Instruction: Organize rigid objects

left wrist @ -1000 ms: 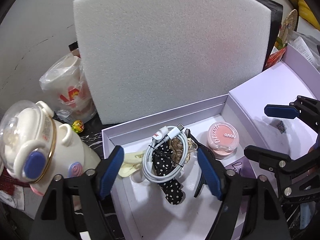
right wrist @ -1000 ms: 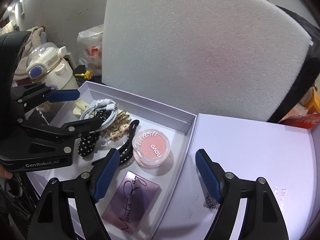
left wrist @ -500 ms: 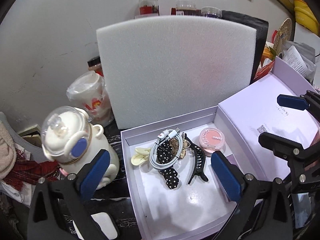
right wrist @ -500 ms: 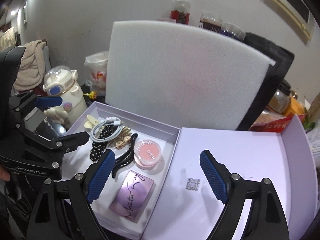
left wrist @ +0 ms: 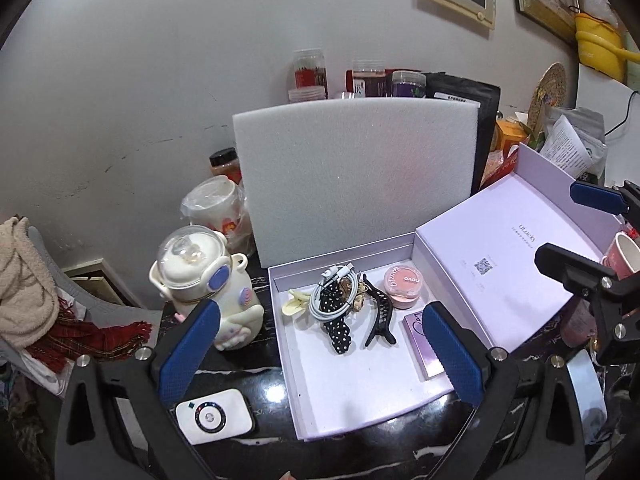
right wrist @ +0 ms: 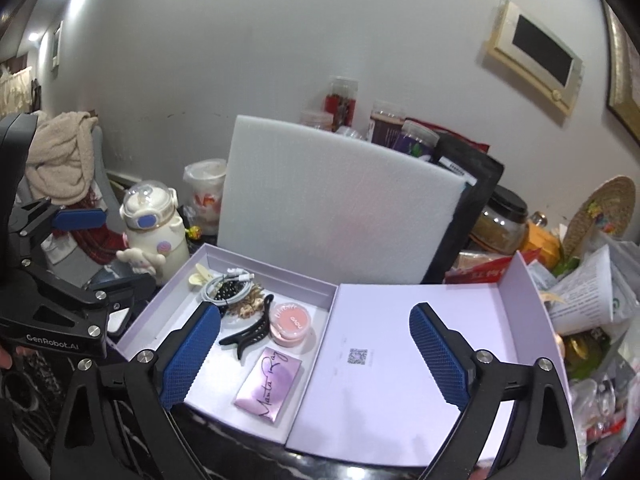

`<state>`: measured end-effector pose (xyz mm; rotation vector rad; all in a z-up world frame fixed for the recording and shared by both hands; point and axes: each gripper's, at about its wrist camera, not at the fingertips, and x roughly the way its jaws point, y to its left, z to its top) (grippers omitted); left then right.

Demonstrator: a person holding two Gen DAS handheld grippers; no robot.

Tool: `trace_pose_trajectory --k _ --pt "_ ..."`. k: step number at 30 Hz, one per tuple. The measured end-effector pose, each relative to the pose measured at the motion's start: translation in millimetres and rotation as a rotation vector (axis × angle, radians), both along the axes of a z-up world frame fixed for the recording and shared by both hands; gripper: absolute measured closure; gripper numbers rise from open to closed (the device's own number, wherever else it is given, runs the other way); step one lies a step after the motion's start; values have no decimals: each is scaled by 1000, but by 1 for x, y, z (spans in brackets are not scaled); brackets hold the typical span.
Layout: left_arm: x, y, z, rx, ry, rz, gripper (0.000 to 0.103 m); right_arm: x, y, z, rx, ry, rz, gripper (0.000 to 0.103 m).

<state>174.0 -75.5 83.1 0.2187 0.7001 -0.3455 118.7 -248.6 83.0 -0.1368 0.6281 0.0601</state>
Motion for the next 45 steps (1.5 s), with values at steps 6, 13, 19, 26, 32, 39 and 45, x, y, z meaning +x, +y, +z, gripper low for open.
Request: trace_pose_trajectory --k 6,13,19,26,32,39,45 --pt "-34 7 13 -9 -38 26 0 -32 1 11 15 -26 -19 6" --pt "-63 14 13 -15 -30 39 0 -67 7 16 -2 -61 -43 4" --pt "-87 21 8 -25 -26 46 0 -87 9 10 16 -52 -69 3" --pt "-106 26 -3 -37 2 58 0 -108 12 -4 60 -26 -108 3" --pt "-112 28 -13 -55 41 67 0 -119 14 -14 84 18 -121 3" --pt "-115 32 -16 -72 61 74 0 -124 16 -17 94 34 -124 3" --pt "-115 33 -15 -70 60 77 0 -125 15 -20 115 46 -122 3"
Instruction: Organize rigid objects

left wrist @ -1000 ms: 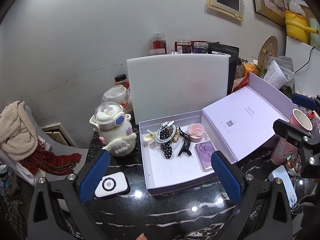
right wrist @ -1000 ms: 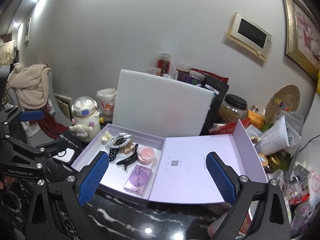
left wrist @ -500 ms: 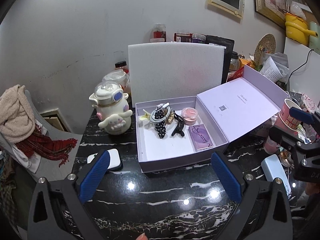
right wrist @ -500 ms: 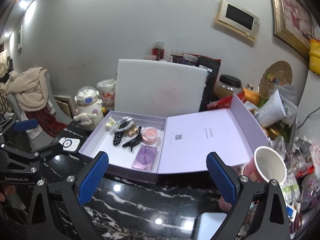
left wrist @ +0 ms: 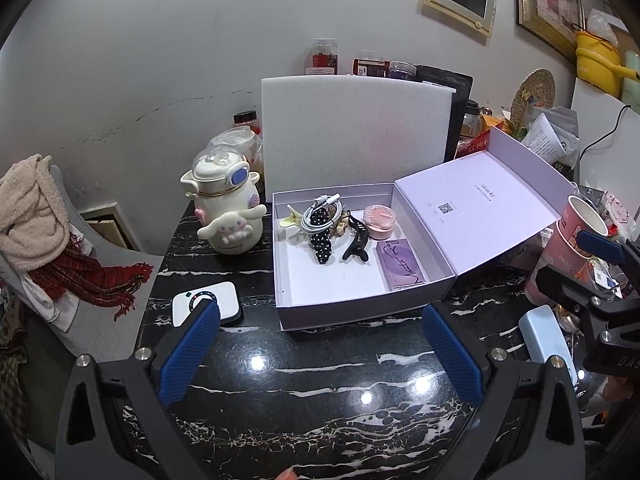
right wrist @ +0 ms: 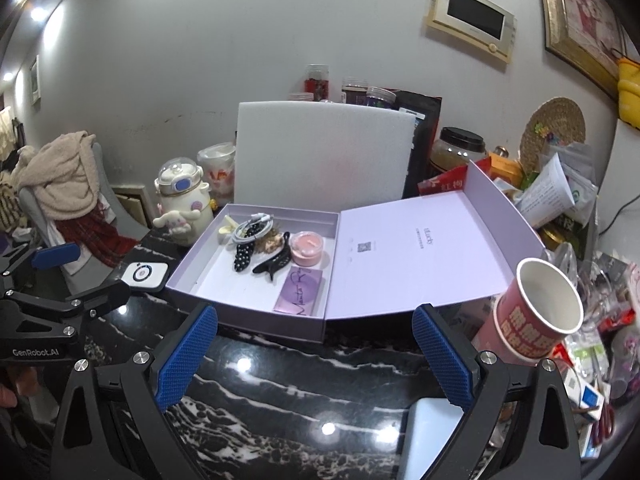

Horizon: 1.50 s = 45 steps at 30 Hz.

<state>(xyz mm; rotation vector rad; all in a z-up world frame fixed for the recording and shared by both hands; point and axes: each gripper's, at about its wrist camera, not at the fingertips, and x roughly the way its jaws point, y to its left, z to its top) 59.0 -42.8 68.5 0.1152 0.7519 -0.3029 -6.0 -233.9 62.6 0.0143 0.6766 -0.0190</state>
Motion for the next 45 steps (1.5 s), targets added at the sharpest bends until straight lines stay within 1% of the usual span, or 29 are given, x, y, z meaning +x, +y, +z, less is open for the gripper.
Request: trace_pose_trajectory --k 12,45 --pt "4 -1 -2 18 3 15 0 3 1 -5 11 23 9 3" --pt "6 -7 -5 35 22 -4 0 5 -4 -6 4 28 3 3"
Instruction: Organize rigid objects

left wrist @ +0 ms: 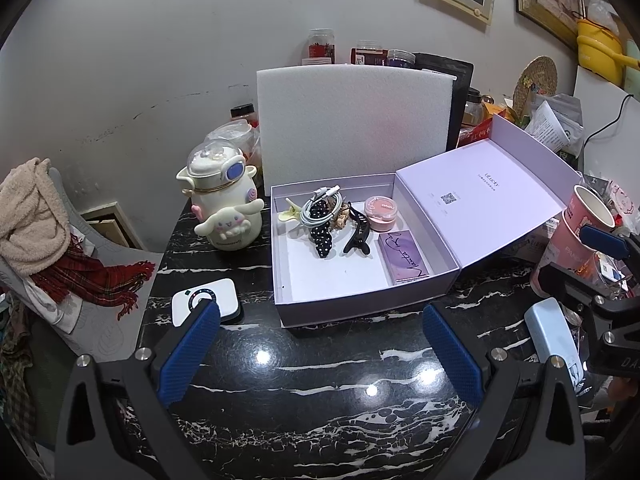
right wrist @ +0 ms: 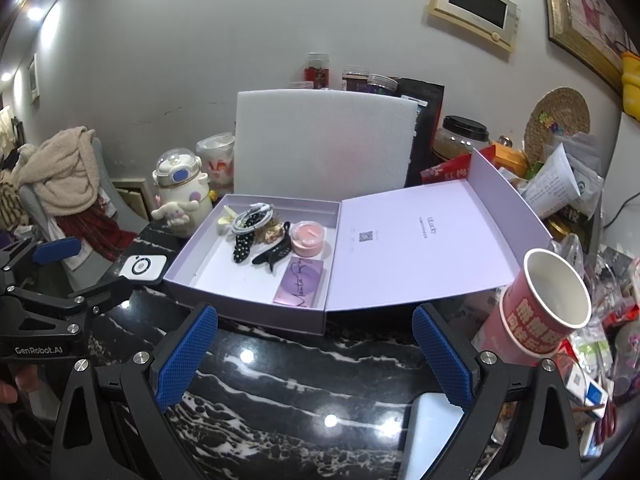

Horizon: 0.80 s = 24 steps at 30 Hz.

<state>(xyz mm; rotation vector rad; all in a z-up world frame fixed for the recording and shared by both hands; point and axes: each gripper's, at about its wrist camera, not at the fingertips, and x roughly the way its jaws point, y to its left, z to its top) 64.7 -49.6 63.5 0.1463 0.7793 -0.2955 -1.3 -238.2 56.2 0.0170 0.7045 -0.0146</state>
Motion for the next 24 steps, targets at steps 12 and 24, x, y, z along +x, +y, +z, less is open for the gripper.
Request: trace_pose_trajectory --k 12,24 --pt "0 0 0 5 5 4 0 0 1 0 -7 0 6 3" --pt "3 3 -2 8 21 16 0 -1 2 1 -13 -1 8 3"
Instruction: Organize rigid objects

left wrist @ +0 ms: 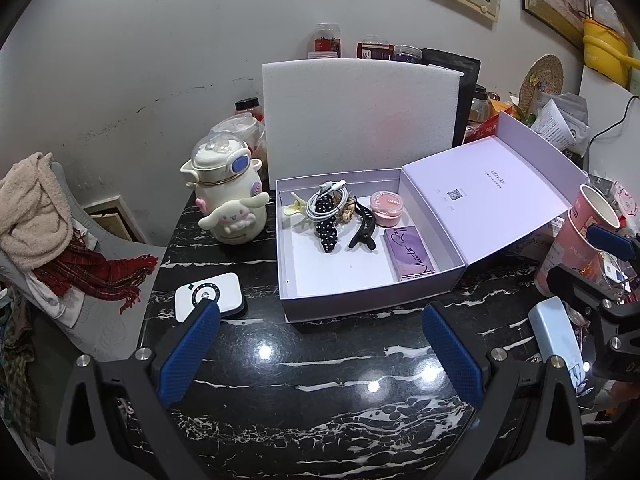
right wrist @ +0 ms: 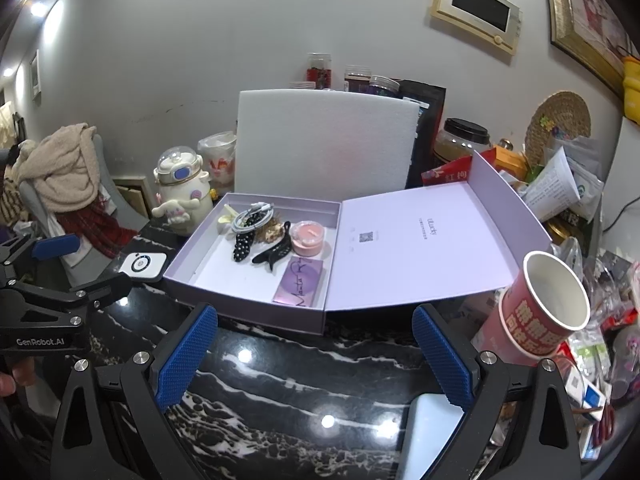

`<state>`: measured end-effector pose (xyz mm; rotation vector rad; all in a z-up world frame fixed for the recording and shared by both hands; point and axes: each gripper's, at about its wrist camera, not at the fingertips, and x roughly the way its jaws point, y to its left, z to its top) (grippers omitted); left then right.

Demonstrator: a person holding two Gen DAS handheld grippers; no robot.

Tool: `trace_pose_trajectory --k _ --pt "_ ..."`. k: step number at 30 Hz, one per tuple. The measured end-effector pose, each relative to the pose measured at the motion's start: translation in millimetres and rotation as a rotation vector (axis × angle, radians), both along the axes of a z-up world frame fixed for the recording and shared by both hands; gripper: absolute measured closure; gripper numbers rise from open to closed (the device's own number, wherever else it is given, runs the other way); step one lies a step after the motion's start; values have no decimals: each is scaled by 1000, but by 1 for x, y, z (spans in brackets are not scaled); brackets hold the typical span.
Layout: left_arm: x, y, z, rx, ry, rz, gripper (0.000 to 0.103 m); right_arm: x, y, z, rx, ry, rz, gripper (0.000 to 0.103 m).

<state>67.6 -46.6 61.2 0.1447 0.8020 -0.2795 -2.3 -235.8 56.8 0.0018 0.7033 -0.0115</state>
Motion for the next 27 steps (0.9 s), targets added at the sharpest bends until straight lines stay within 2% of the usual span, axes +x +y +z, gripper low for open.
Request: trace_pose_trajectory --k 27 --pt "4 0 -8 22 3 19 0 6 -2 -7 5 31 1 3"
